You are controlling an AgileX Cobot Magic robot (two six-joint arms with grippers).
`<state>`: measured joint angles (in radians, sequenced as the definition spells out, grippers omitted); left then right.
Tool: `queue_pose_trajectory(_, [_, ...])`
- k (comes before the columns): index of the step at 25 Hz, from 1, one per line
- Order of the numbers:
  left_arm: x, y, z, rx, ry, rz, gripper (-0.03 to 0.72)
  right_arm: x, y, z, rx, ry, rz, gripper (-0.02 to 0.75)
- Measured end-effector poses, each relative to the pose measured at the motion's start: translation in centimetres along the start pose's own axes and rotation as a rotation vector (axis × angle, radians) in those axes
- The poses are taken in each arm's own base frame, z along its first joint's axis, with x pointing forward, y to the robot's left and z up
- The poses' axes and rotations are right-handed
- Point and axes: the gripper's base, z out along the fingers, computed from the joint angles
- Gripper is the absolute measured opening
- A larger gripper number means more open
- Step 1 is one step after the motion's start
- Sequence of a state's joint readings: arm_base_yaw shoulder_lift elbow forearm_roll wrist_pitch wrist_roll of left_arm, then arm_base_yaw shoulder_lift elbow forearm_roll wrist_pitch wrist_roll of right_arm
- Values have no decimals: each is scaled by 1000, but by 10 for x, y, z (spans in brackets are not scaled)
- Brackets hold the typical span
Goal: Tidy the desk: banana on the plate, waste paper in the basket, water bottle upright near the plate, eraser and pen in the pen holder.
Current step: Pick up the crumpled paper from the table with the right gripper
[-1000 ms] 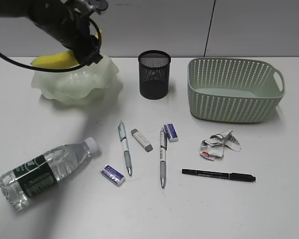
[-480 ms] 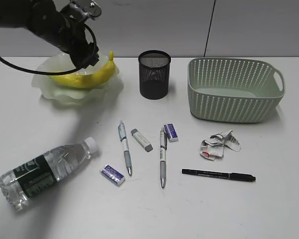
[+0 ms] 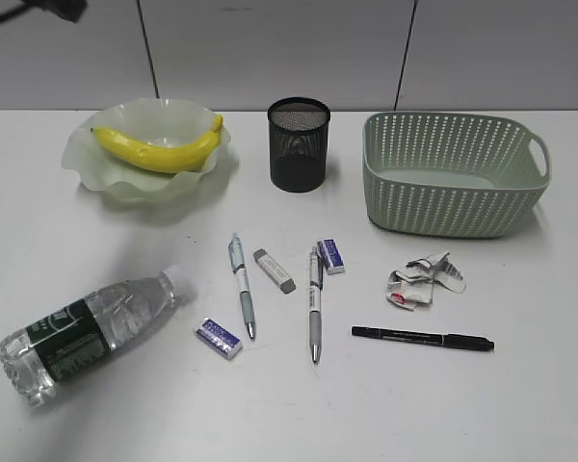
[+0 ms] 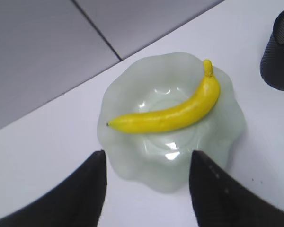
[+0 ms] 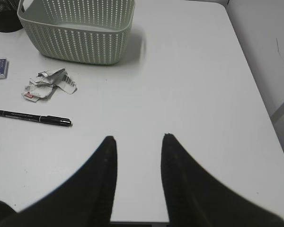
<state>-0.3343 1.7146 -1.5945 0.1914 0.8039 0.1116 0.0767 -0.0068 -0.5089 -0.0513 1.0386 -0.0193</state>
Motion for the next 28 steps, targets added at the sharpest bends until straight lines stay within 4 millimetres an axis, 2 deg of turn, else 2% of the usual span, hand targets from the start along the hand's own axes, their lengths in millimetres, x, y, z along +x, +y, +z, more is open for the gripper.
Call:
queue_pose_trajectory(4, [10,13,-83,-24,16,-135,405,0,0,0,0,0,0,268])
queue_pose_trajectory(8, [36,18,-157,-41,-19,-236,364,0,0,0,0,0,0,268])
queue_pose_trajectory(11, [74,15,-197,-50,-45,-288,352,0,0,0,0,-1,0,268])
queue_pose_trajectory(14, [124,5,-221,-50,-85,-330,346,0,0,0,0,-1,0,268])
queue_pose_trajectory(15, [147,1,-233,-52,-124,-341,345,0,0,0,-1,-1,0,268])
queue_pose_trajectory(20, [234,-22,-236,-50,-235,-376,344,0,0,0,-3,-1,2,268])
queue_pose_trajectory(23, [277,-34,-231,-53,-289,-382,344,0,0,0,-3,-1,2,268])
queue_pose_trajectory(26, [306,-42,-227,-57,-350,-389,344,0,0,0,-3,-1,2,268])
queue_pose_trajectory(28, [318,-44,-230,-62,-396,-396,344,-2,1,1,-7,4,-17,268])
